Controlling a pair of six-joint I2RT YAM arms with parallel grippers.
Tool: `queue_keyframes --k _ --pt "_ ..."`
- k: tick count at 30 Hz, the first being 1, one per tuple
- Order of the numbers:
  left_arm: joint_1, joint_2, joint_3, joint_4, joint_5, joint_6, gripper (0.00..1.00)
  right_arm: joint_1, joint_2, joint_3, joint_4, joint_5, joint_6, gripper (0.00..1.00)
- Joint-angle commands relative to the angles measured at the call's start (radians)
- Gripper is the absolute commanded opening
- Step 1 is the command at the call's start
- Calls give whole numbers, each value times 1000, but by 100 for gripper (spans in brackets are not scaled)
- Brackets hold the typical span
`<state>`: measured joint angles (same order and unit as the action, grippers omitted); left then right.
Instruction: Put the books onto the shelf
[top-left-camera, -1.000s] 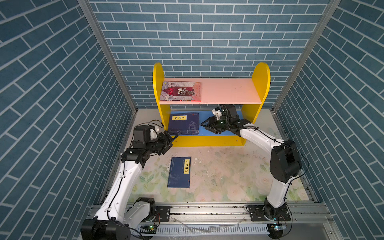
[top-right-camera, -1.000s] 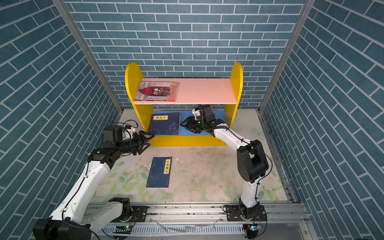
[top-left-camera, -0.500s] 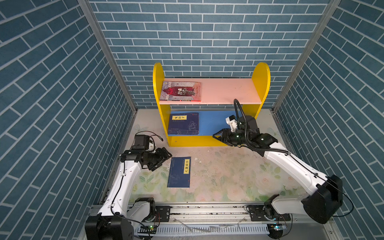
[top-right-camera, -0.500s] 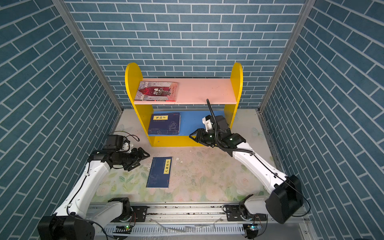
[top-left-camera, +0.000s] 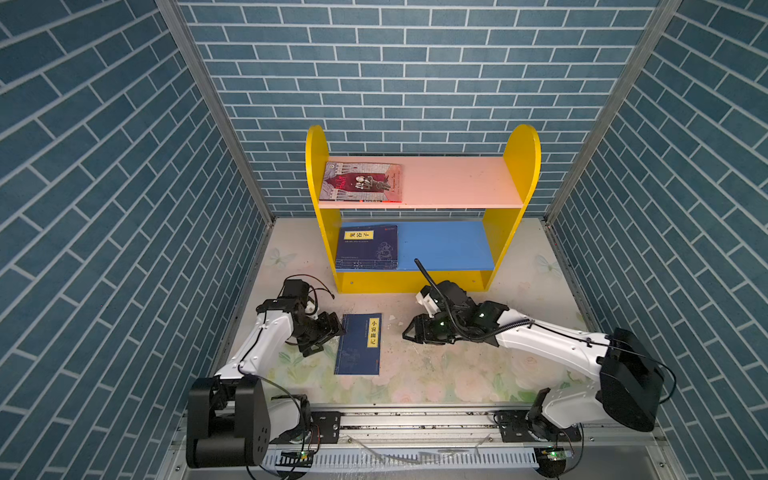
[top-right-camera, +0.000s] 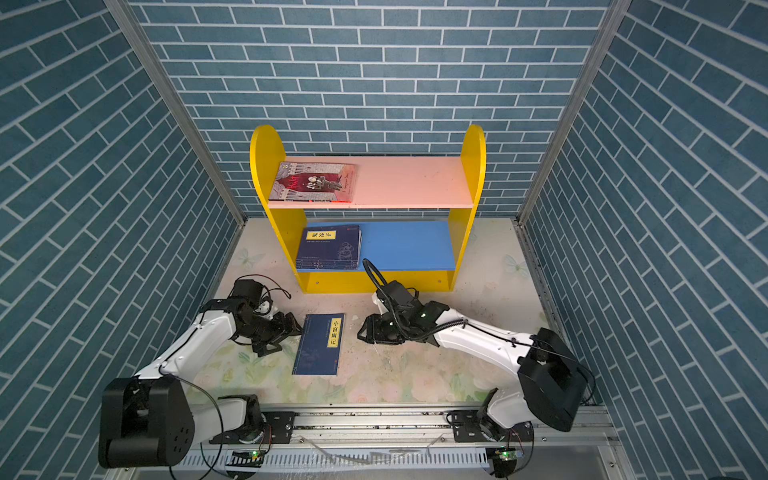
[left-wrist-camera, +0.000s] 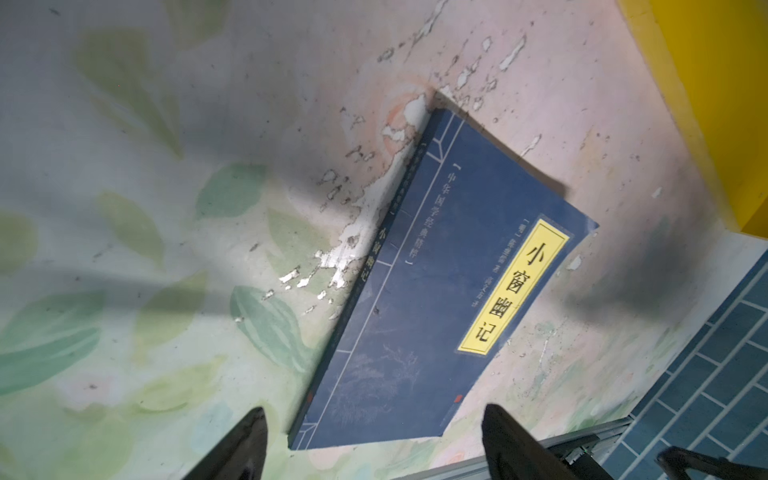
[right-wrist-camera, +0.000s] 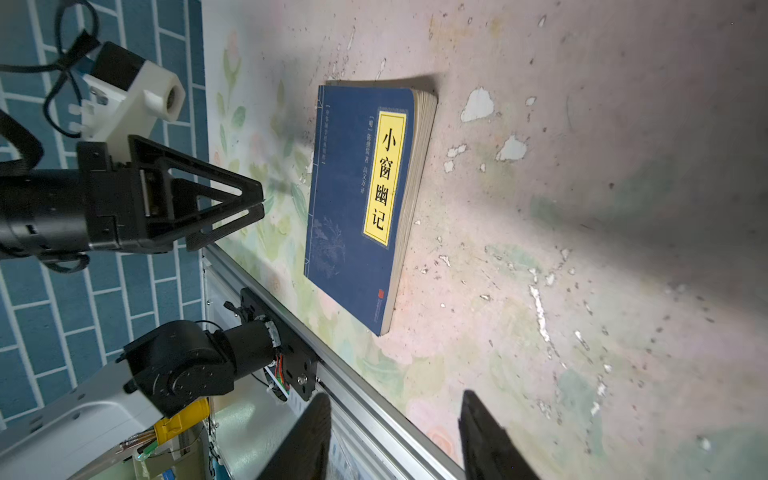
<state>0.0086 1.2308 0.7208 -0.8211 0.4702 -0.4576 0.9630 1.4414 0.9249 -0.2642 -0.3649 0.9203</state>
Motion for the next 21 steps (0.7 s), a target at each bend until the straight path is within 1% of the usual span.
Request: queue_keyframes --k 1,2,6,16,21 --pt "-1 36 -3 20 -35 43 83 26 88 56 97 15 54 51" --pt "-1 52 1 17 -45 47 83 29 108 61 106 16 58 51" --pt "-8 93 0 51 -27 64 83 34 175 81 134 14 79 51" --pt "-30 193 0 115 55 78 81 43 347 186 143 -13 105 51" --pt "-33 248 5 124 72 94 80 41 423 255 62 -10 94 51"
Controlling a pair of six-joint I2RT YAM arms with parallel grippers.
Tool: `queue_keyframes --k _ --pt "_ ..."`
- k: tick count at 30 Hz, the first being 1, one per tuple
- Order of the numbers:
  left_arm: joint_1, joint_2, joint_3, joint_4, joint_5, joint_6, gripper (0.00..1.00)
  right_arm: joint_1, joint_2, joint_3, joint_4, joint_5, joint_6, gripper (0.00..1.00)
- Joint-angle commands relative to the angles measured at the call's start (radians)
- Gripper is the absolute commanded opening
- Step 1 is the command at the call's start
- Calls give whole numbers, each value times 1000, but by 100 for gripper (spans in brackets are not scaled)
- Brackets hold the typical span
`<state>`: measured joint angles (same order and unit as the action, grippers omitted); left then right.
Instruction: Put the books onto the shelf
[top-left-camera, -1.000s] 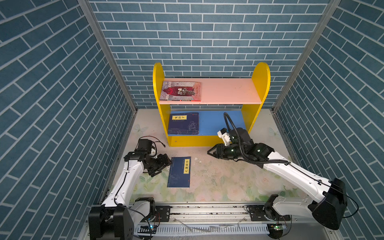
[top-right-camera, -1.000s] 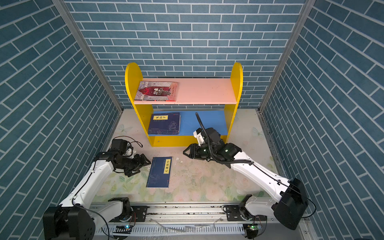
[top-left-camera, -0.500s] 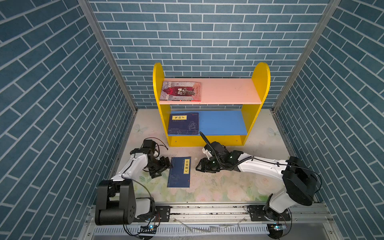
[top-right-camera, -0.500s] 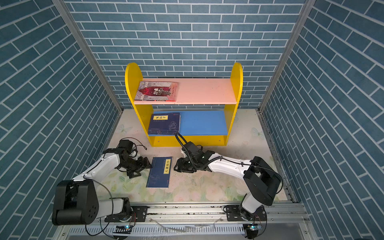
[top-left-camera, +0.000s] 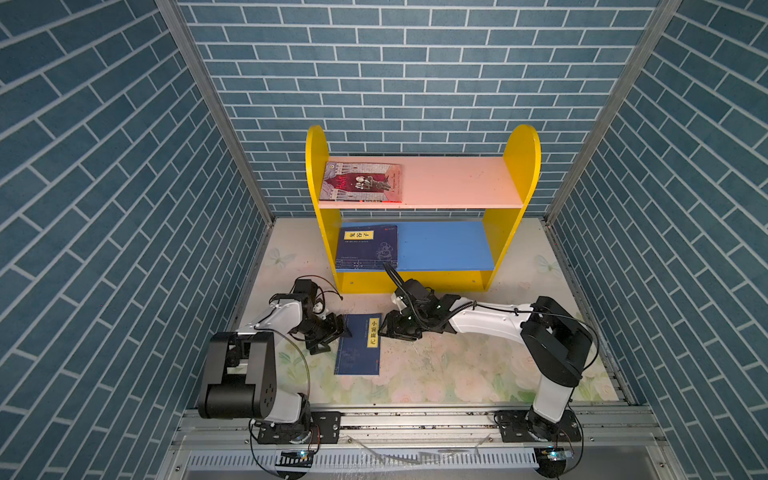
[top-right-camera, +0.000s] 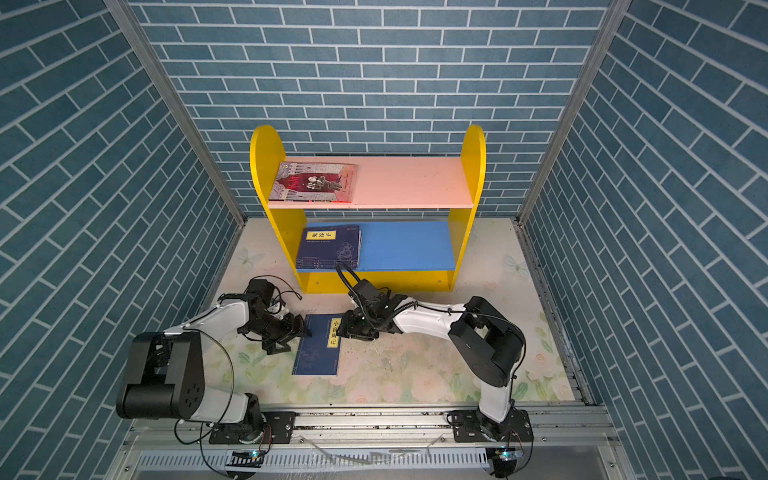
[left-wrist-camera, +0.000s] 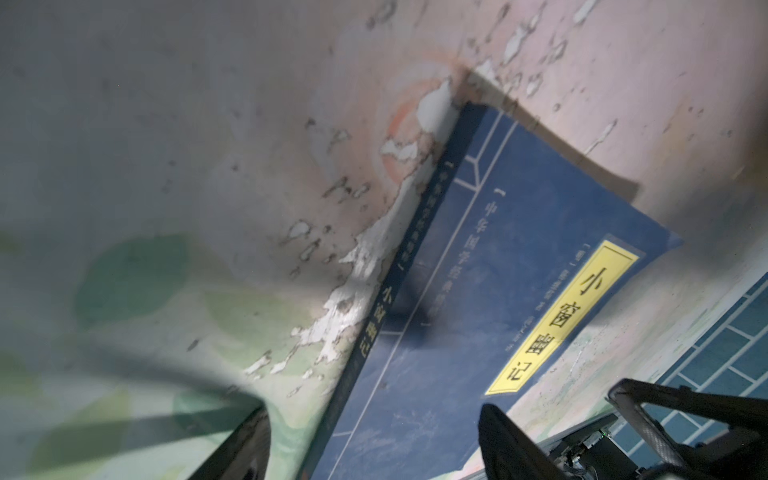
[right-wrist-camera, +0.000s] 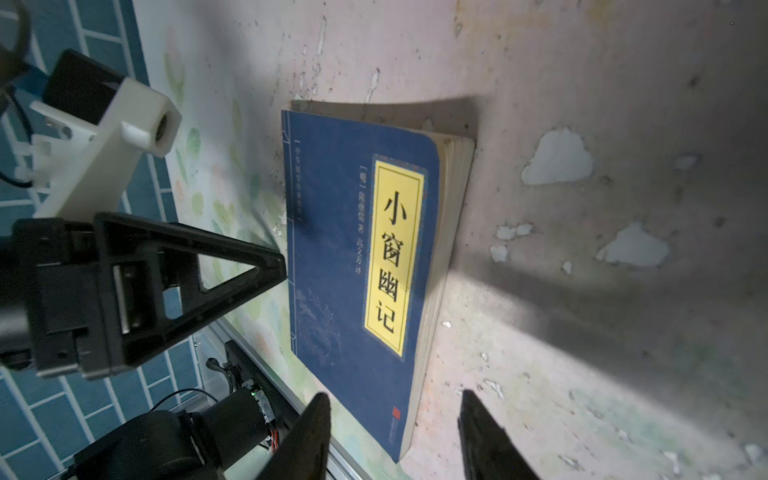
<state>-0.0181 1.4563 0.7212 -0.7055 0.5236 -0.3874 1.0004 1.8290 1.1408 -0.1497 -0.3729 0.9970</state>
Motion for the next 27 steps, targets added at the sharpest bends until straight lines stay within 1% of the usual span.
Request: queue_keyframes --k 1,5,9,11,15,20,27 --pt "-9 28 4 13 26 24 80 4 51 50 -61 -9 18 51" --pt "-22 49 1 40 81 33 78 4 89 70 -62 -24 23 51" --pt "-29 52 -9 75 134 42 77 4 125 94 -116 -20 27 51" --pt "-28 55 -18 80 154 50 73 4 137 94 -118 -24 31 51" --pt "-30 28 -49 108 199 41 70 4 148 93 -104 -37 39 51" --pt "-35 40 -66 140 265 37 70 3 172 112 -154 -26 35 51" --pt "-63 51 -61 120 243 54 72 3 190 100 -169 -21 41 50"
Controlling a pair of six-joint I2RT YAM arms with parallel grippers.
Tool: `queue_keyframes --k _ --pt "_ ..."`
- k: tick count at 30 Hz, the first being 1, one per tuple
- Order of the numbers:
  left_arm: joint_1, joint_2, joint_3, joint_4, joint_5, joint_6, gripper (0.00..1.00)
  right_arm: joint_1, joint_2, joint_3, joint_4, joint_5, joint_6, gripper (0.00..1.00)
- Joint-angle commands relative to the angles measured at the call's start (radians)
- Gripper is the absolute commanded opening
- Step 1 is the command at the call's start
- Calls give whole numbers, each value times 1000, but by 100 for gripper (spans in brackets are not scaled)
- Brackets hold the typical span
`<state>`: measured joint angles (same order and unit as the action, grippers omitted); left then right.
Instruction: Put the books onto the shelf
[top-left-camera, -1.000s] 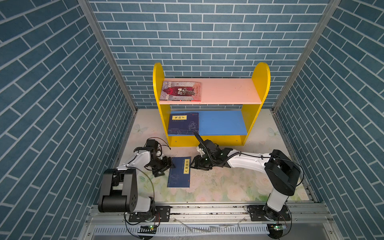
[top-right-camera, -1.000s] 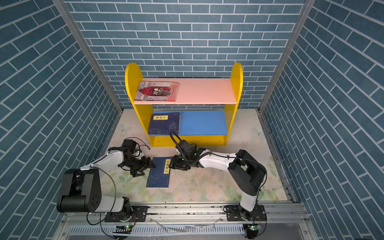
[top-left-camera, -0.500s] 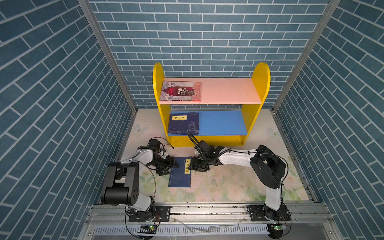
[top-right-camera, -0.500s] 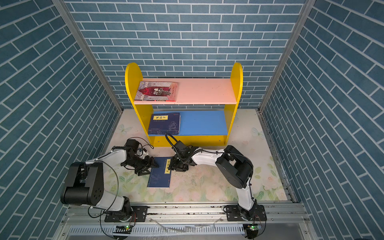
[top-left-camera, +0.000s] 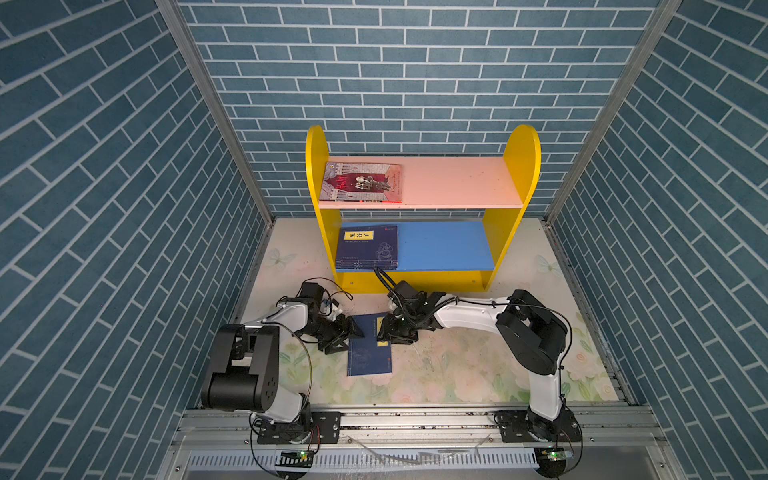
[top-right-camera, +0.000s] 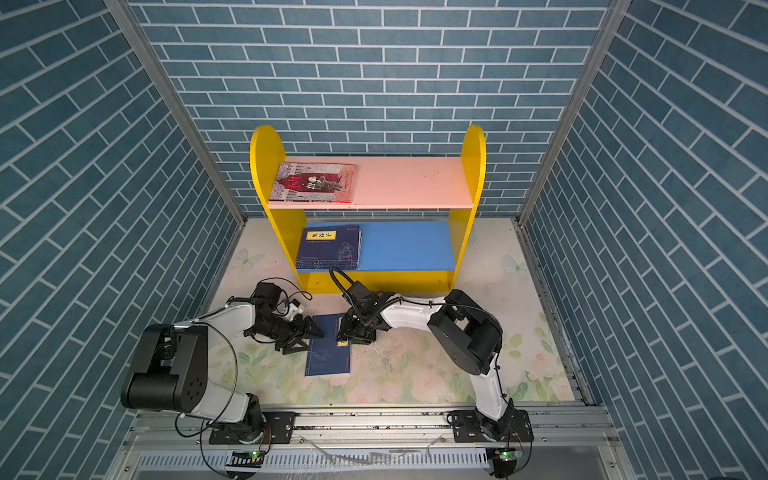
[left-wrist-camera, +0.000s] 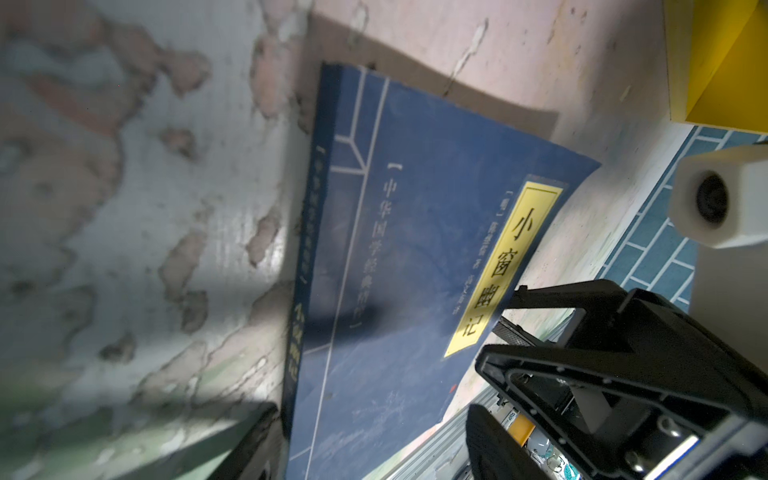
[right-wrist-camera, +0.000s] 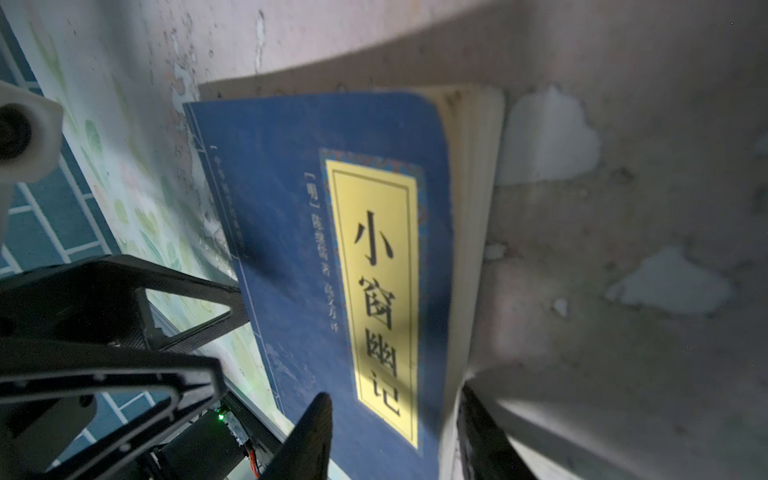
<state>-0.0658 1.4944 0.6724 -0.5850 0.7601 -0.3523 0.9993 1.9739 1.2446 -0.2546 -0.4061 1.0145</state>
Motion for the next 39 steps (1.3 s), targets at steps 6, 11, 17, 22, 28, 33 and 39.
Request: queue_keyframes --k 6,11,17,22,28,33,39 --pt "-24 11 -36 86 76 2 74 2 60 -10 -59 2 27 50" --pt "-29 34 -35 119 123 44 74 -1 69 -10 -80 1 18 50" --pt "-22 -14 -43 84 67 49 74 -4 72 36 -240 79 -47 50" --pt "-22 6 13 -47 -39 51 74 -9 92 35 -267 77 -60 50" --pt "-20 22 60 -119 -174 54 74 -16 102 30 -268 79 -61 50" --pt "-26 37 29 -60 -138 58 75 -16 102 12 -212 46 -41 50" --pt "-49 100 -2 -16 -74 65 78 -19 108 -7 -148 9 -10 50"
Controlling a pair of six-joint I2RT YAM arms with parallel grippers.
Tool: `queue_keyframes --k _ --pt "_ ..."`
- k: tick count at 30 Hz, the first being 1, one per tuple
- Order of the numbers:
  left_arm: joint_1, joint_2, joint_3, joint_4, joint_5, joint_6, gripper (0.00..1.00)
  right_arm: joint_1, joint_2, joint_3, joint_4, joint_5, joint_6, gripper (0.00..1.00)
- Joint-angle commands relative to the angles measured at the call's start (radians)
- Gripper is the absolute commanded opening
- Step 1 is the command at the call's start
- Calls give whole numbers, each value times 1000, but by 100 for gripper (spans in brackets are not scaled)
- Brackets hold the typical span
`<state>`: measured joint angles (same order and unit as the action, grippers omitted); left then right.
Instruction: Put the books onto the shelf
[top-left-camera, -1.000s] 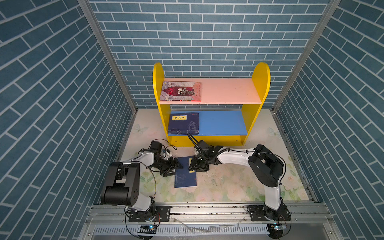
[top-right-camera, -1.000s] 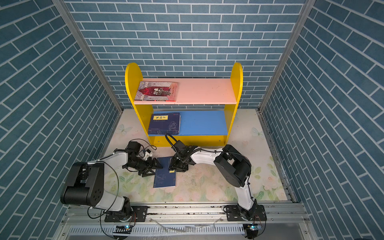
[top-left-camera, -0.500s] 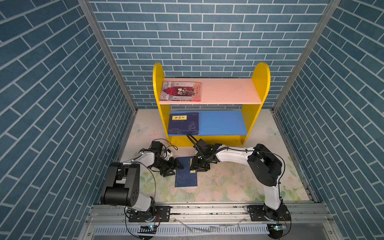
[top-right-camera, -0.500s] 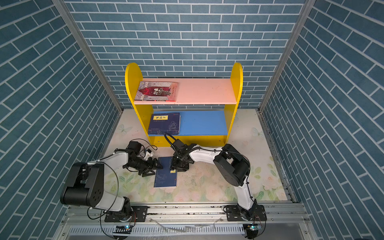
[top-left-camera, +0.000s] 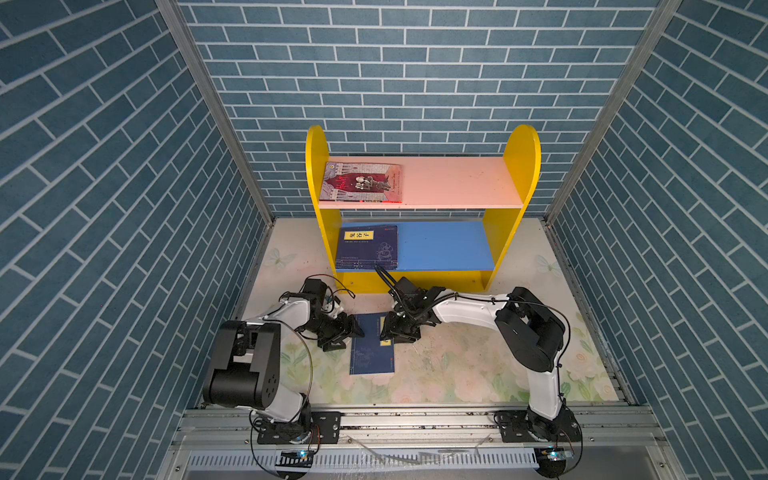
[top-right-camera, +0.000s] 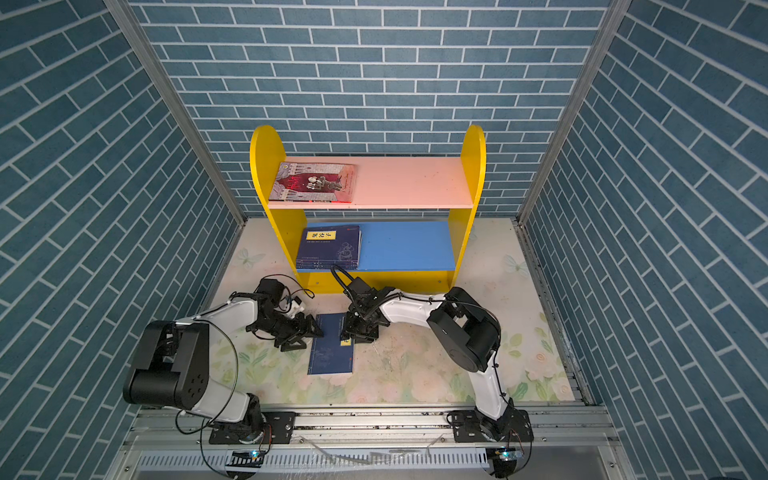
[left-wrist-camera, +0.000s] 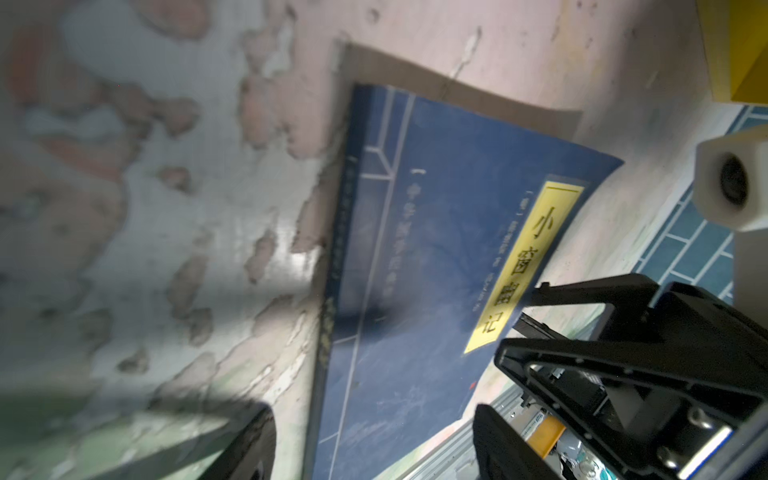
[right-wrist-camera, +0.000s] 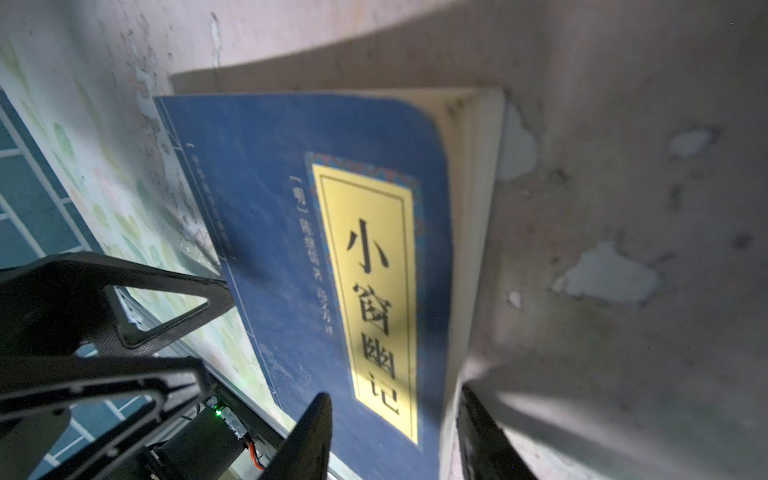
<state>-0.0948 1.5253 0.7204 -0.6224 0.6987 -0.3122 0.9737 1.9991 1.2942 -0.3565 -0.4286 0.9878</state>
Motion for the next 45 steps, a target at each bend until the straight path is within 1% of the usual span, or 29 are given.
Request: queue_keyframes --k 1,5,10,14,19,23,27,31,37,41,45 --pt "-21 85 -53 32 -4 23 79 6 83 -56 -45 29 18 50" --pt "-22 152 -39 66 54 13 78 6 86 -48 -50 27 20 50" --pt "-20 147 -44 109 126 6 75 6 92 -46 -57 27 21 50" --pt "-20 80 -54 158 189 -29 73 6 95 -41 -68 30 19 50" --pt "-19 -60 -71 164 225 -44 71 2 89 -38 -67 25 15 50" --pt "-19 -149 -131 269 293 -132 71 0 90 -41 -46 7 14 50" --pt "-19 -202 -150 311 325 -159 71 -3 80 -60 -14 -2 24 50" --pt "-19 -211 -161 337 347 -190 72 -4 76 -69 8 -10 29 50" --pt "-19 -189 -188 452 386 -314 73 -5 68 -76 26 -19 32 50" --pt "-19 -197 -188 441 389 -318 72 -4 62 -76 29 -22 33 50" --pt "-19 -224 -176 380 376 -293 67 -6 52 -74 27 -13 33 50"
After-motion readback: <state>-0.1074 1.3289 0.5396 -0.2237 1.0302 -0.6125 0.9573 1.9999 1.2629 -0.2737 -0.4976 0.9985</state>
